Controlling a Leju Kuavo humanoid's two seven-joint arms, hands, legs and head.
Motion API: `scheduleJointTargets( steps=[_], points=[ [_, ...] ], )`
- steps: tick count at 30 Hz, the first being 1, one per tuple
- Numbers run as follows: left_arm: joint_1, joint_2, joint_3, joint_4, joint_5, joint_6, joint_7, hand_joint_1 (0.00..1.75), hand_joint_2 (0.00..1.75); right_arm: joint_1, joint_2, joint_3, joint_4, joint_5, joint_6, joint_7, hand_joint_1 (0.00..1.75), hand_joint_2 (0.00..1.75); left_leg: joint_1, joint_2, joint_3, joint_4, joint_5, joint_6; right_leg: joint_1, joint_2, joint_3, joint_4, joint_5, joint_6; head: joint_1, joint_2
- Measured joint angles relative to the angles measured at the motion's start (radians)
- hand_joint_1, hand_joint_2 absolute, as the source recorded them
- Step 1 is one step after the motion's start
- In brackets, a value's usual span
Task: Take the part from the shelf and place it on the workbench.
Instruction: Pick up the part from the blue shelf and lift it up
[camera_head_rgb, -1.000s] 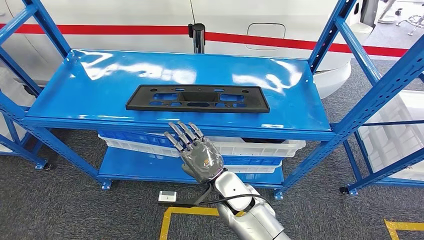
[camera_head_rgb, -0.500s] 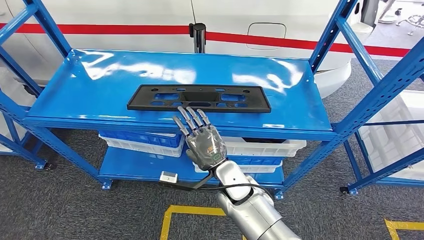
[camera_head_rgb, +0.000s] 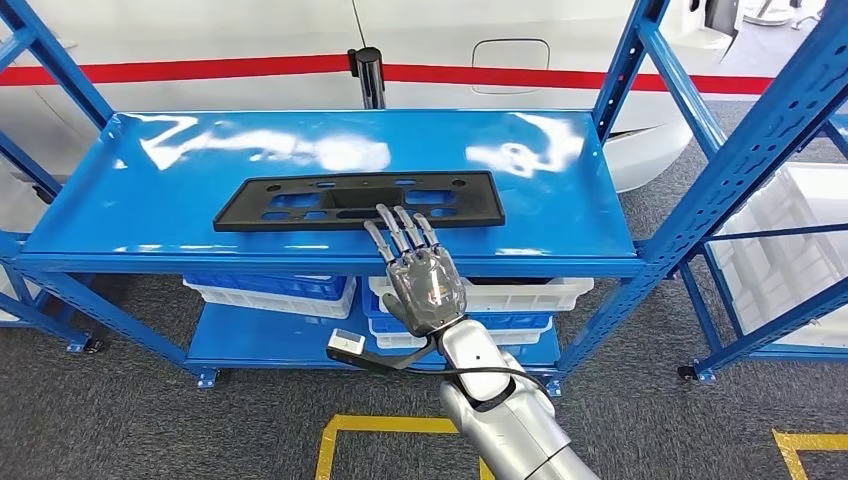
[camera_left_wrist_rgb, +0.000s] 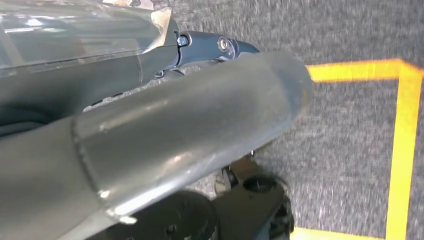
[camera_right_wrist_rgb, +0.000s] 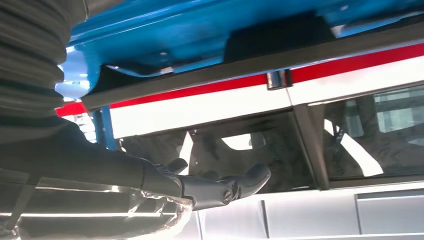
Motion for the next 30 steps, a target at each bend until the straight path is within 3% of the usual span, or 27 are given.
scheduleJointTargets(
  steps=[2,4,6,7,8,10,11,12,16,30],
  points=[
    [-0.001,-0.001,0.0,0.0,0.0,0.0,0.0,0.0,0.0,0.0,0.001,0.0,-0.005,0.0,0.001,0.001,0.0,1.75,0.004,-0.001,-0.032,0.069,-0.037,-0.007,0.0,0.004,0.005,-0.002,-0.002,-0.013,-0.001,0.0],
    [0.0,-0.001,0.0,0.0,0.0,0.0,-0.001,0.0,0.0,0.001,0.001,0.0,-0.004,0.0,0.003,0.001,0.0,1.75,0.003,-0.004,-0.103,0.201,-0.088,-0.008,0.006,0.006,0.011,-0.002,-0.008,-0.022,-0.002,0.0],
    [0.003,-0.001,0.0,0.0,0.0,0.0,-0.001,0.0,0.0,0.003,0.001,0.0,-0.001,0.0,0.007,0.001,0.0,1.75,0.002,-0.005,-0.159,0.279,-0.096,-0.005,0.015,0.008,0.018,-0.002,-0.013,-0.029,-0.002,0.0],
    [0.004,-0.001,0.0,0.0,0.0,0.0,-0.001,0.0,0.0,0.003,0.001,0.0,0.001,0.001,0.008,0.002,0.0,1.75,0.001,-0.005,-0.161,0.265,-0.071,0.001,0.019,0.01,0.022,-0.002,-0.015,-0.032,-0.002,0.0],
    [0.004,-0.001,0.0,0.0,0.0,0.0,-0.002,0.0,0.0,0.003,0.002,0.0,0.002,0.002,0.009,0.002,0.0,1.75,-0.002,-0.006,-0.146,0.215,-0.032,0.009,0.023,0.012,0.027,-0.002,-0.017,-0.035,-0.002,0.0],
    [0.004,0.0,0.0,0.0,0.0,0.0,-0.003,0.0,0.0,0.002,0.005,0.0,0.007,0.003,0.006,0.003,0.0,1.75,-0.012,-0.012,-0.096,0.09,0.035,0.031,0.028,0.016,0.033,-0.002,-0.021,-0.039,0.0,0.0],
    [0.004,0.0,0.0,0.0,0.0,0.0,-0.003,0.0,0.0,0.001,0.007,0.0,0.011,0.003,0.004,0.004,0.0,1.75,-0.017,-0.014,-0.079,0.048,0.05,0.038,0.029,0.018,0.033,-0.002,-0.022,-0.039,0.0,0.0],
    [0.004,0.001,0.0,0.0,0.0,0.0,-0.003,0.0,0.0,0.0,0.009,0.0,0.015,0.003,0.0,0.004,0.0,1.75,-0.021,-0.015,-0.07,0.026,0.054,0.04,0.031,0.018,0.032,-0.002,-0.024,-0.039,0.0,0.0],
    [0.005,0.0,0.0,0.0,0.0,0.001,-0.004,0.0,0.0,-0.003,0.012,0.0,0.048,0.001,-0.019,0.004,0.0,1.75,-0.025,-0.016,-0.066,0.015,0.054,0.015,0.03,0.017,0.031,-0.001,-0.029,-0.04,0.0,0.0],
    [0.005,-0.003,0.0,0.0,0.0,0.001,-0.004,0.0,0.0,-0.007,0.016,0.0,0.111,0.0,-0.036,0.001,0.0,1.75,-0.028,-0.016,-0.066,0.016,0.053,0.019,0.027,0.016,0.034,-0.007,-0.028,-0.038,0.0,0.0]
  ],
)
